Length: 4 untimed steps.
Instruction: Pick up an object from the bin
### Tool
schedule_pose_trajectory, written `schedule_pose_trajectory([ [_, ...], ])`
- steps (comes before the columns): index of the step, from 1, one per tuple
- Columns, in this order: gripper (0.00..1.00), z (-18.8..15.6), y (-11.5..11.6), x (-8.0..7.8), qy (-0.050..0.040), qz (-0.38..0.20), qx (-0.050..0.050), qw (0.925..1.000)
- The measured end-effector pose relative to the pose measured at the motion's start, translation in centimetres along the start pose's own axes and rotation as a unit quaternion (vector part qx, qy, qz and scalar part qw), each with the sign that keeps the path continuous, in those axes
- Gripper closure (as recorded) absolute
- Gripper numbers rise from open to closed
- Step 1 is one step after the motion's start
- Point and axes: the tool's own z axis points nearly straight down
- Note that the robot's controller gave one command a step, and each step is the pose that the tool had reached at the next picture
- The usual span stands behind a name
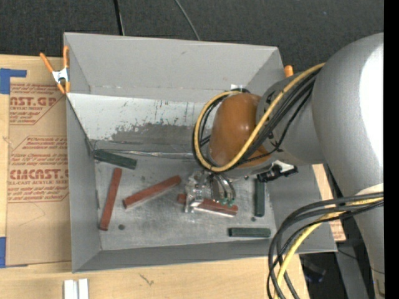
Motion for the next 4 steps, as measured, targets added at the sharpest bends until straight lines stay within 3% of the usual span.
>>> schedule_pose_trajectory([
  [1, 1.00, 0.0, 0.0, 0.0, -0.0002, 0.000, 0.000, 1.0000],
  [2, 1.00, -12.6, 3.1, -1.2, -0.0068, -0.007, -0.001, 1.0000],
  [3, 1.00, -12.6, 3.1, -1.2, -0.0067, -0.006, -0.001, 1.0000],
  [4, 0.00, -7.5, 3.2, -1.5, -0.0050, -0.026, 0.000, 0.9996],
])
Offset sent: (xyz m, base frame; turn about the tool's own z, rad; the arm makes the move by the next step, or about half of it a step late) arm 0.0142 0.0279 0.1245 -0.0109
